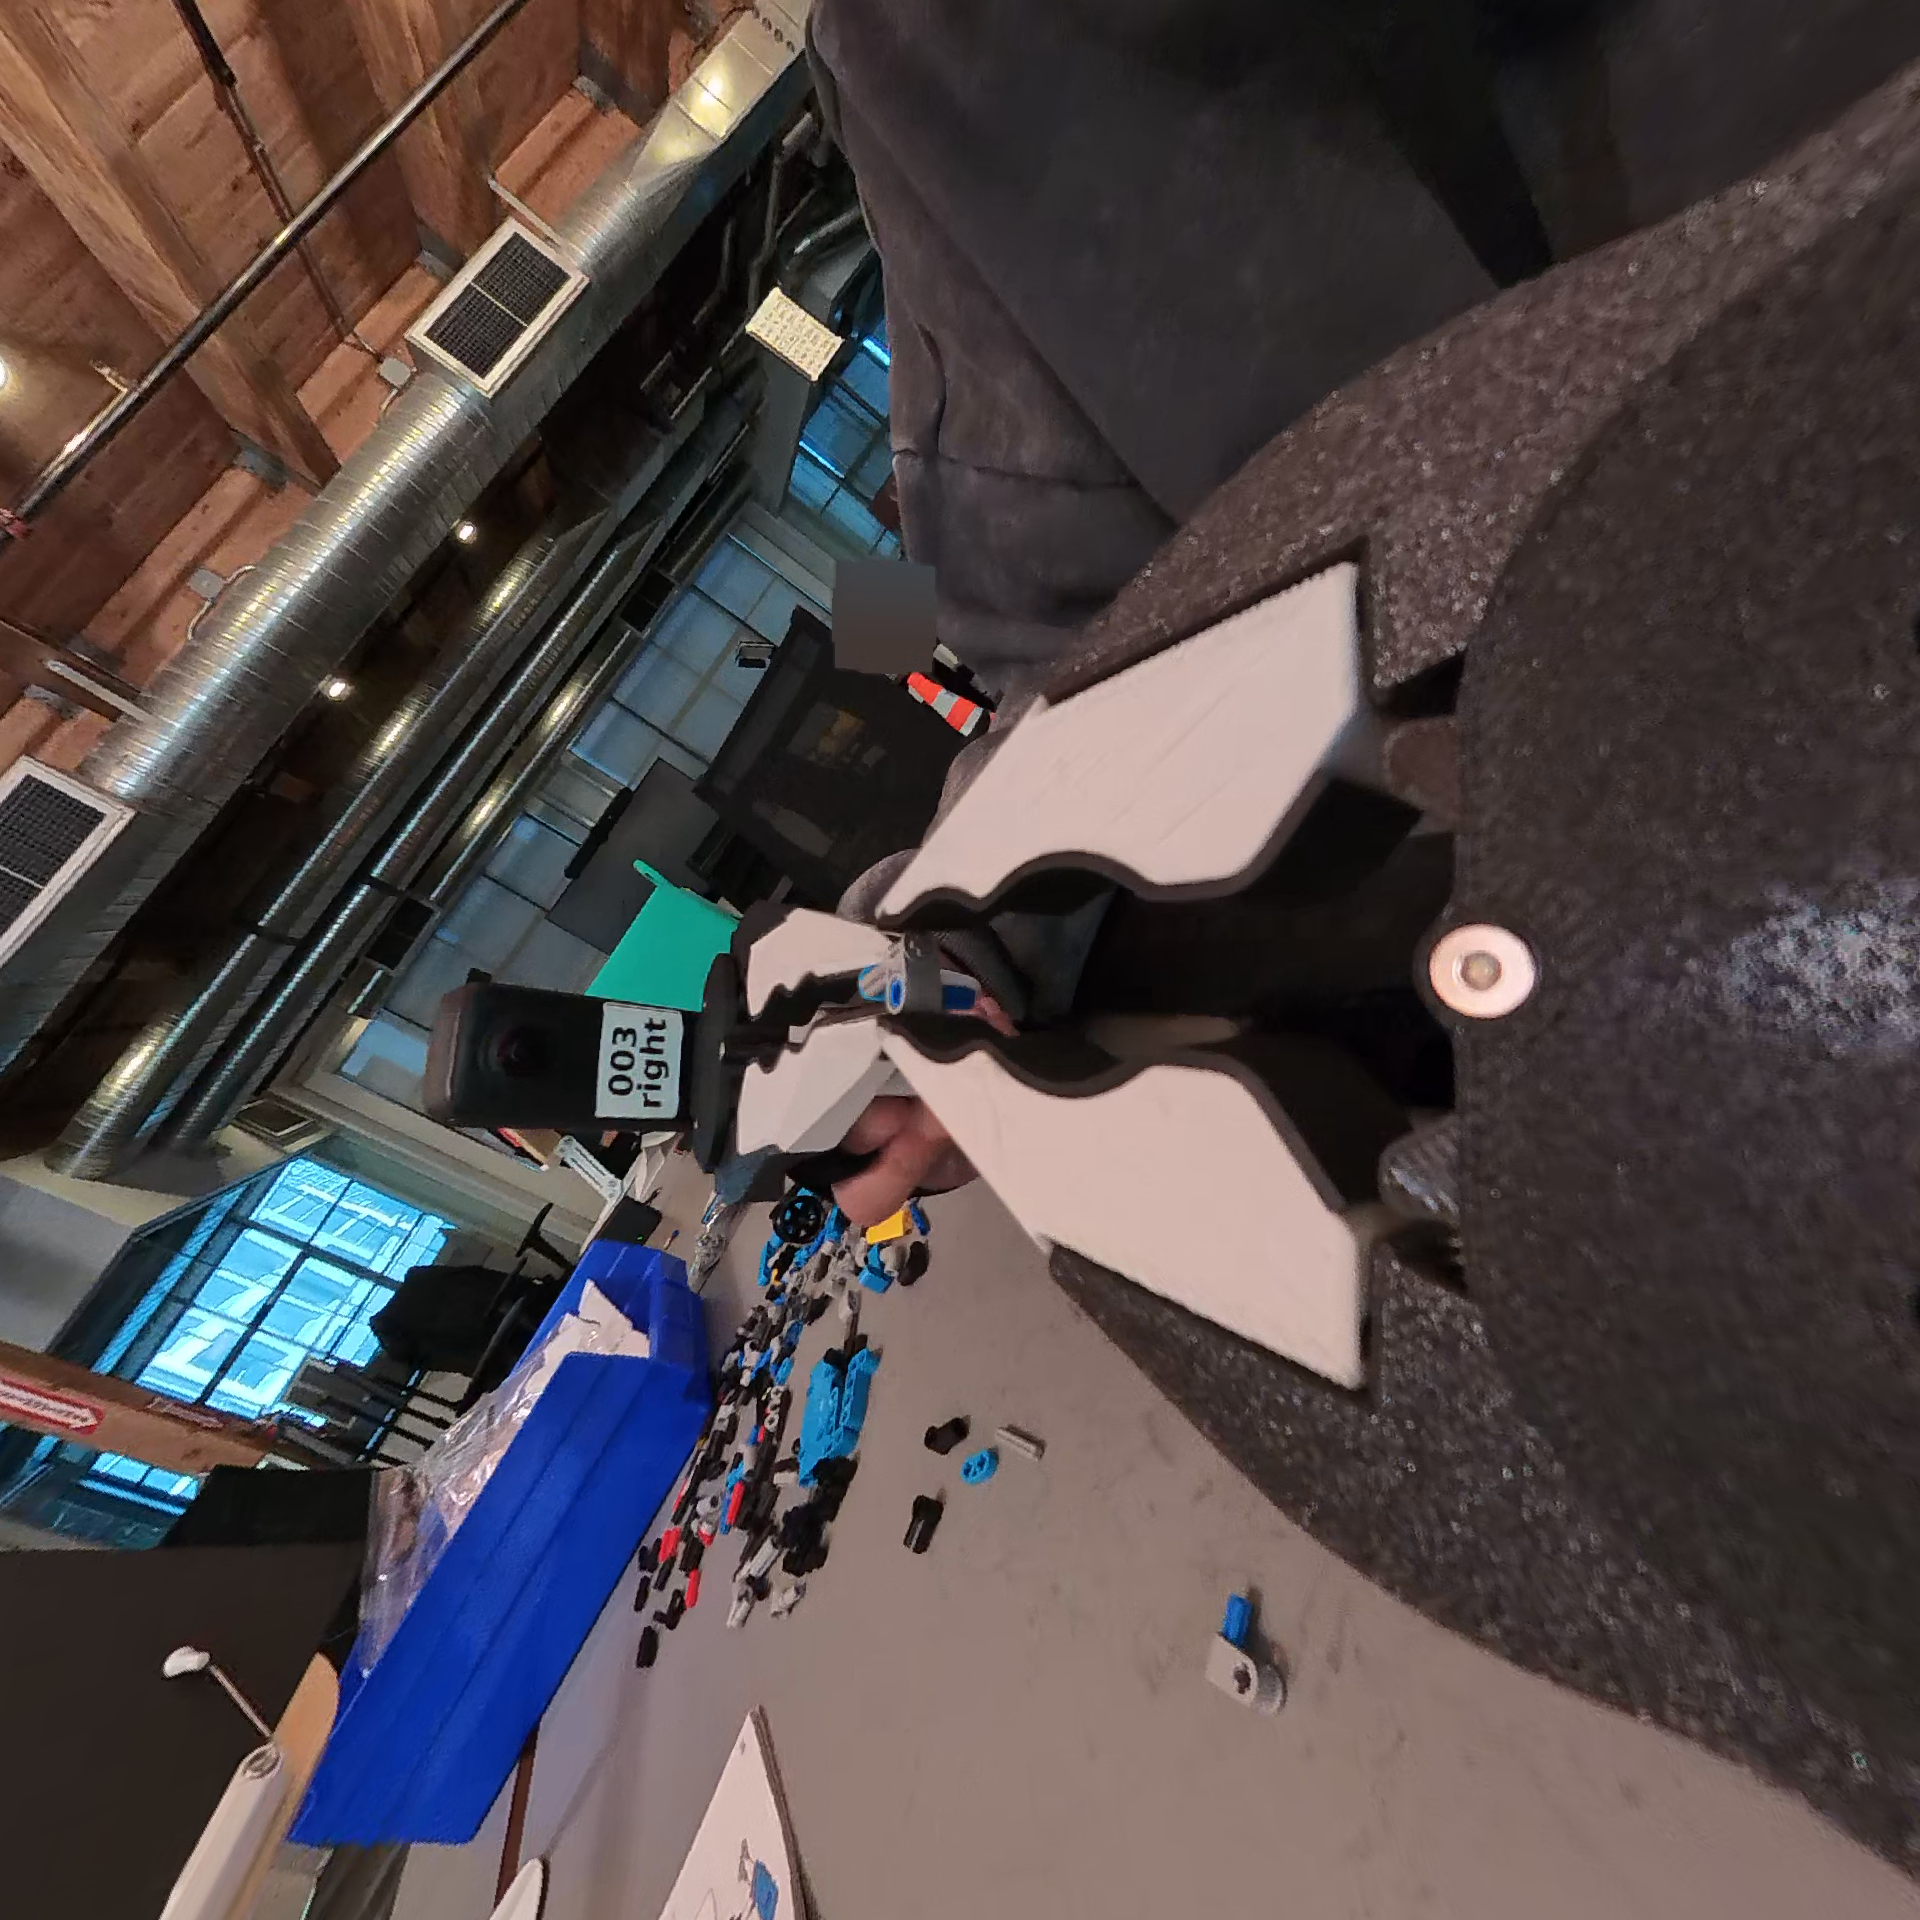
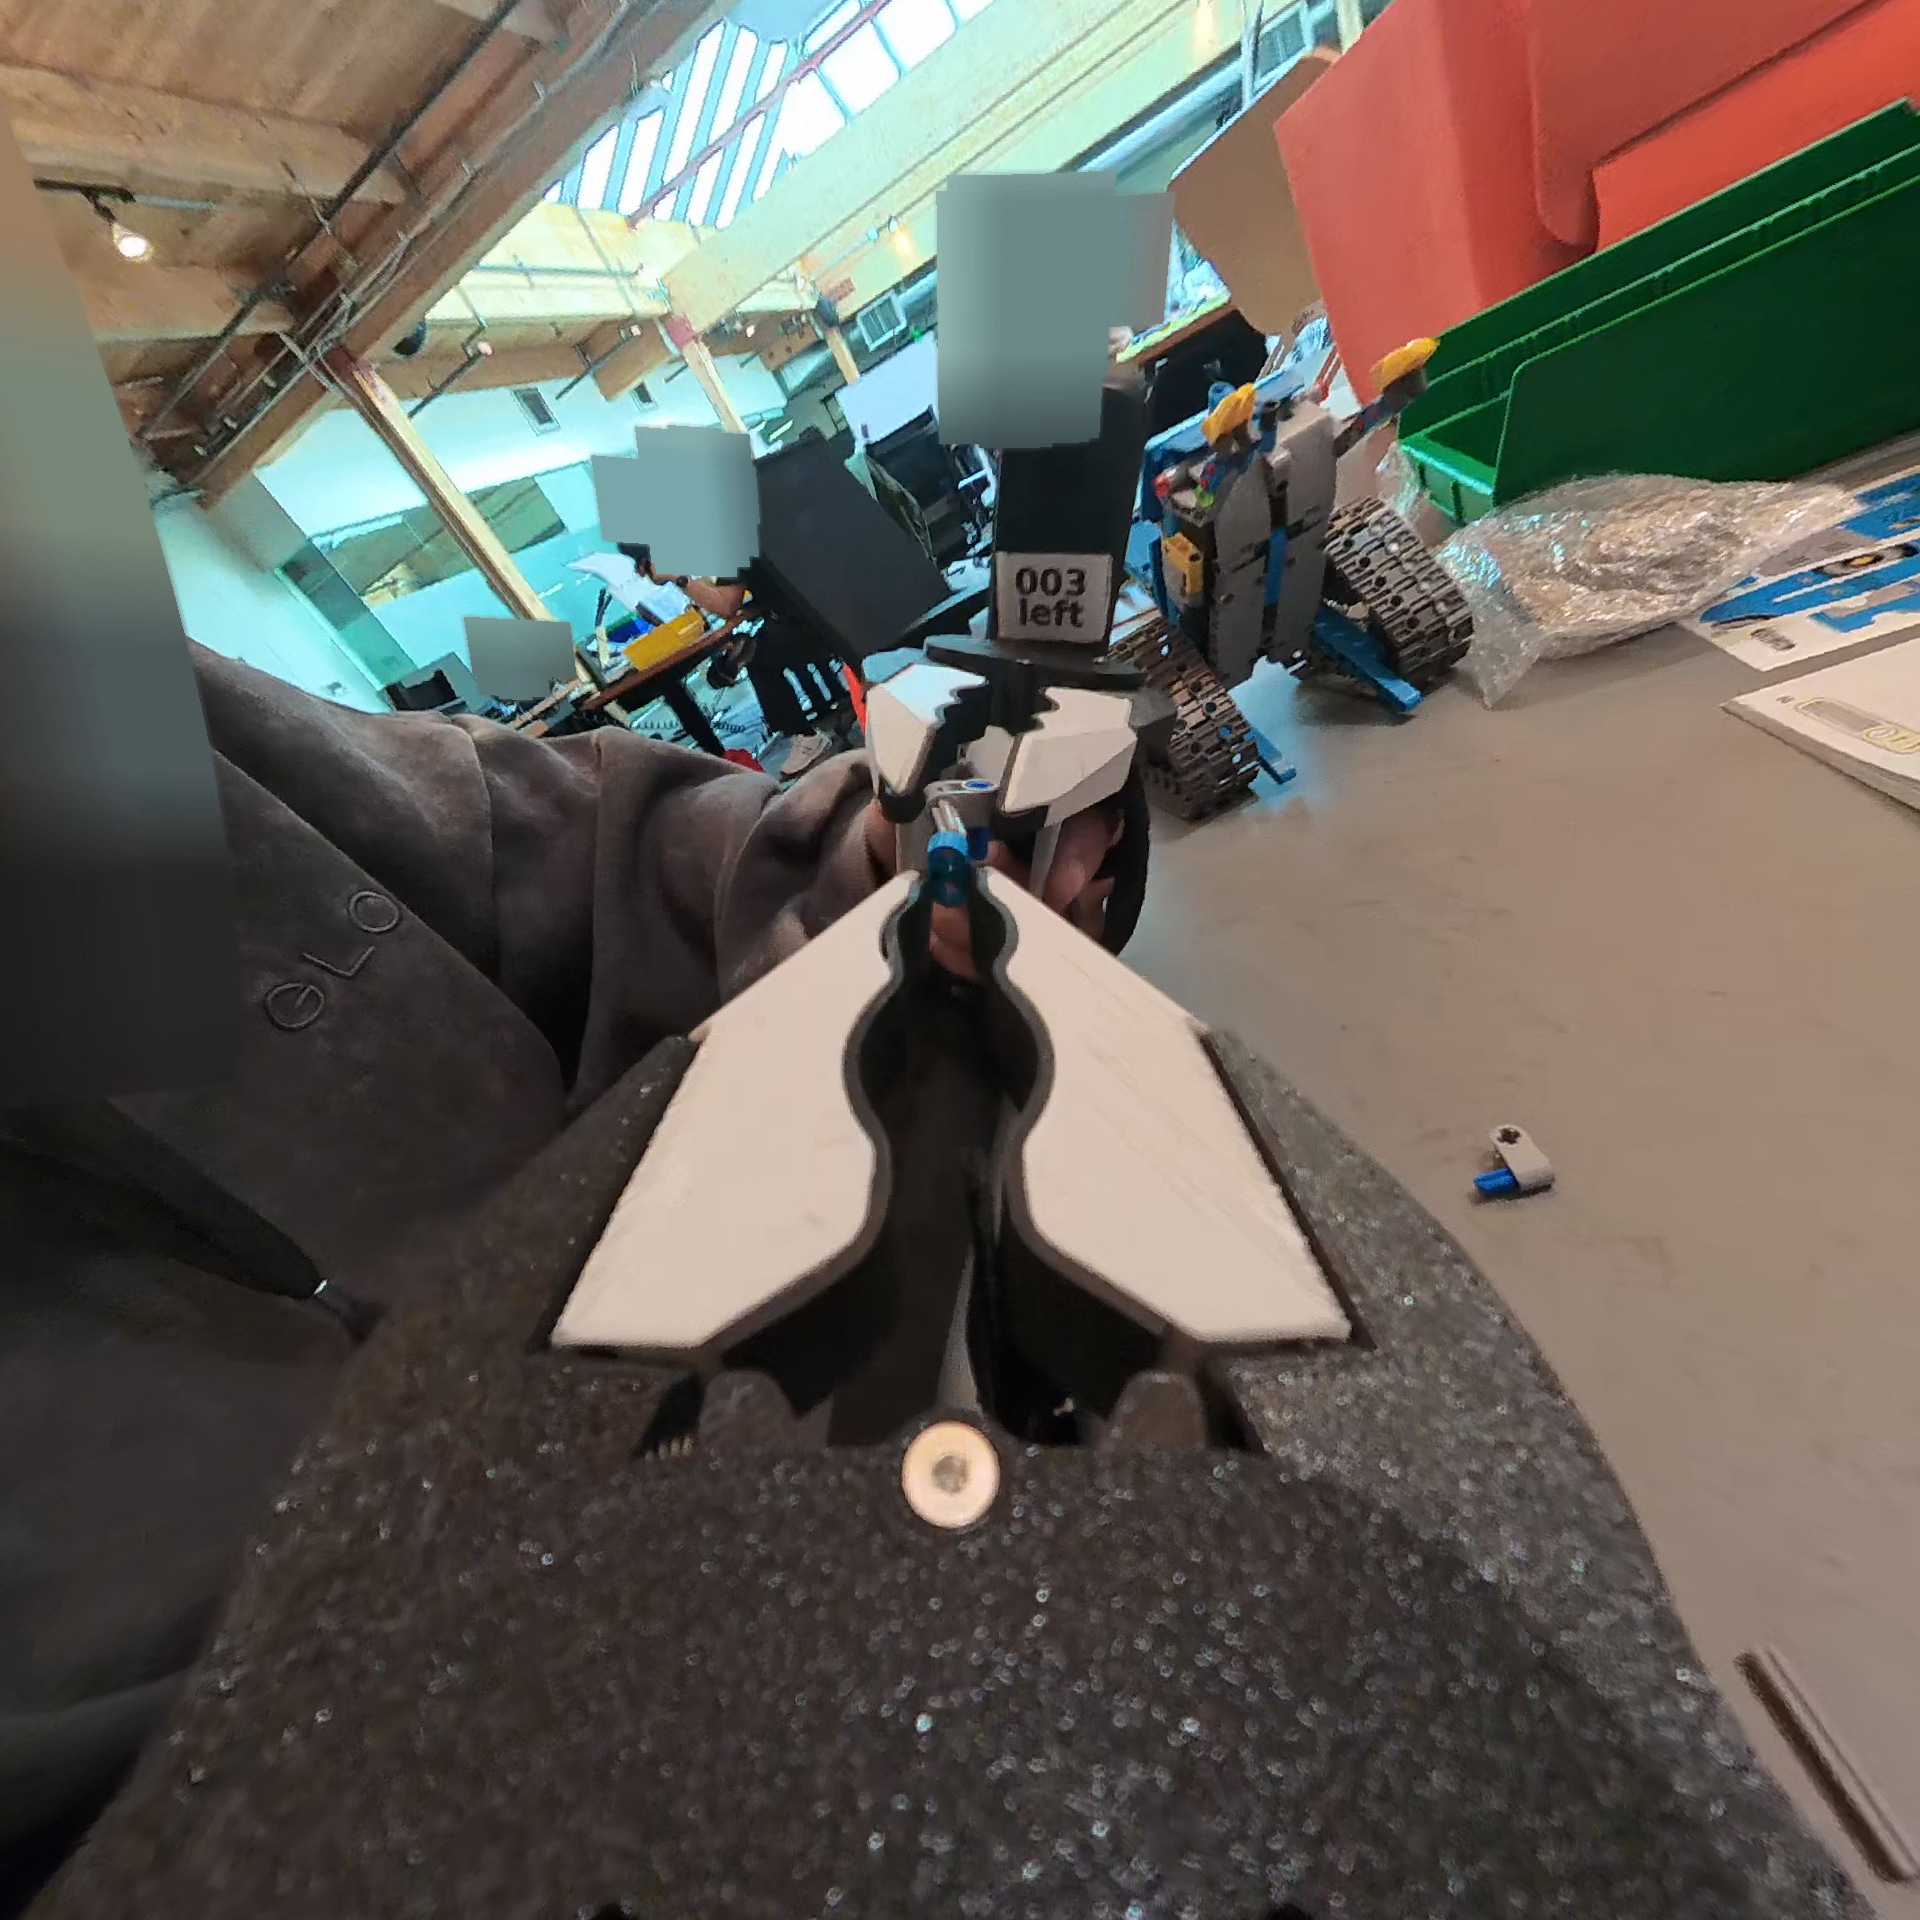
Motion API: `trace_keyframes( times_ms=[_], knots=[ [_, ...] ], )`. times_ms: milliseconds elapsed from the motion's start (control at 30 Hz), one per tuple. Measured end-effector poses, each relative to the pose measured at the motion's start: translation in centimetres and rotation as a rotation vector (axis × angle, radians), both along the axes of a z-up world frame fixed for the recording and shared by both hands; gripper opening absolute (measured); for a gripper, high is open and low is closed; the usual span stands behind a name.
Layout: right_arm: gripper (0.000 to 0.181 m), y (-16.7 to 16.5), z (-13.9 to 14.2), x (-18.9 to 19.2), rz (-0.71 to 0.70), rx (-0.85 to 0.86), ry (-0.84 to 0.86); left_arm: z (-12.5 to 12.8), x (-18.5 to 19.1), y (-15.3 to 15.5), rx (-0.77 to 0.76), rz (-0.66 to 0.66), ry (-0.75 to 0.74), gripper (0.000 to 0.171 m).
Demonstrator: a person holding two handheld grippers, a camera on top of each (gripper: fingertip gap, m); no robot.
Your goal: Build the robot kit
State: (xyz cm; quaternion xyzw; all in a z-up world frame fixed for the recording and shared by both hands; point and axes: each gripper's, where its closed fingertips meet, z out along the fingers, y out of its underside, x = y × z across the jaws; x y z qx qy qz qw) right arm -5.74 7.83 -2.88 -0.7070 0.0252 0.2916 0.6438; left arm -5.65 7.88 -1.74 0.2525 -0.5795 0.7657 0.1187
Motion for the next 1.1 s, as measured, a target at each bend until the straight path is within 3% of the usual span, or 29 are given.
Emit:
trace_keyframes(
  times_ms=[233,567,967,1100],
  knots=[
    [0.007,-0.2,-1.1,-0.8,0.068,-0.073,-0.021,-1.3,-0.9,-0.3,0.119,-0.071,-0.039,0.013],
    [0.006,-0.4,-7.6,-2.7,0.184,-0.385,-0.234,-7.4,-2.7,-0.7,0.485,-0.212,-0.090,0.013],
    [0.006,-0.9,-12.7,-3.3,0.229,-0.582,-0.411,-12.4,-3.7,-1.1,0.831,-0.268,-0.137,0.014],
    [0.005,-0.9,-13.2,-3.3,0.225,-0.605,-0.441,-12.6,-3.7,-1.2,0.851,-0.263,-0.140,0.014]
  ],
)
